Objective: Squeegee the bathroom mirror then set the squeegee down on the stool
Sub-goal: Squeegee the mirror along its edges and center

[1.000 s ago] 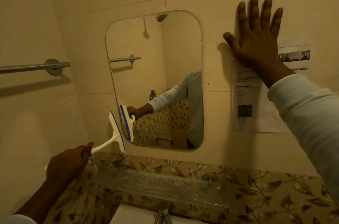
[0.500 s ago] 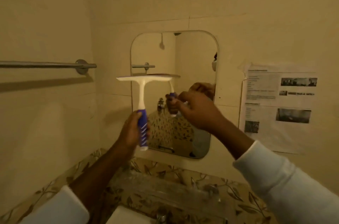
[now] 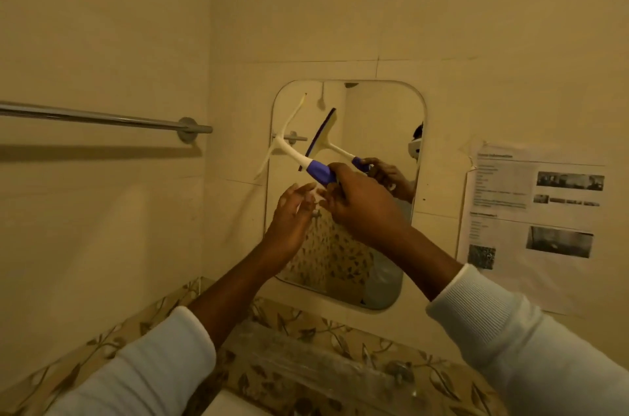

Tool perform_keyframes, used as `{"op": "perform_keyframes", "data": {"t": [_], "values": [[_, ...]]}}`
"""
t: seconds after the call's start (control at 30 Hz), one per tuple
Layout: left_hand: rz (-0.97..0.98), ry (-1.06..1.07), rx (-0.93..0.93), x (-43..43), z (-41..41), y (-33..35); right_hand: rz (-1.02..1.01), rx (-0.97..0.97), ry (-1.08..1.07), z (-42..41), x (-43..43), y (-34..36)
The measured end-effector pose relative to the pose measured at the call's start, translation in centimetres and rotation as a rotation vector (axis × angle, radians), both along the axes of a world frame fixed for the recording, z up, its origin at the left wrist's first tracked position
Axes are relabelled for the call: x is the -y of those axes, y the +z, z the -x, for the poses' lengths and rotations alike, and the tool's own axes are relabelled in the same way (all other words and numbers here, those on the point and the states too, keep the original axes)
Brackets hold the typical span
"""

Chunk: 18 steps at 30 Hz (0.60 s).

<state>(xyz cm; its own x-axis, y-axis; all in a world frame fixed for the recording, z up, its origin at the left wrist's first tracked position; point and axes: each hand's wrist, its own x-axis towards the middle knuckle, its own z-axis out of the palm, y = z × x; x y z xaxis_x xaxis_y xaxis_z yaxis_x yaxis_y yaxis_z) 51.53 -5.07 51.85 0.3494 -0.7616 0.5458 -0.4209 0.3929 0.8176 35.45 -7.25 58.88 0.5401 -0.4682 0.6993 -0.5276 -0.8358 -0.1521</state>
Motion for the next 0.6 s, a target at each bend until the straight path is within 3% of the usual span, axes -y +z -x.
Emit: {"op": "perform_keyframes", "data": {"t": [0.17,0.33,0.47,0.6], "values": [[-0.293,0.397,0.516,1.6,-6.8,-4.1,0.217,-0.075,-0.111,-0.5,0.8,3.4],[-0.383,0.533,0.925,1.7,-14.7,-5.0,0.298,-0.115,-0.164,-1.8,2.3,6.9],[-0.413,0.497,1.146,2.7,-17.4,-3.2,0.305,-0.124,-0.154,-3.5,3.0,8.5],[-0.413,0.484,1.185,4.5,-17.8,-1.0,0.355,-0.145,-0.159,-4.9,3.4,9.0]]}}
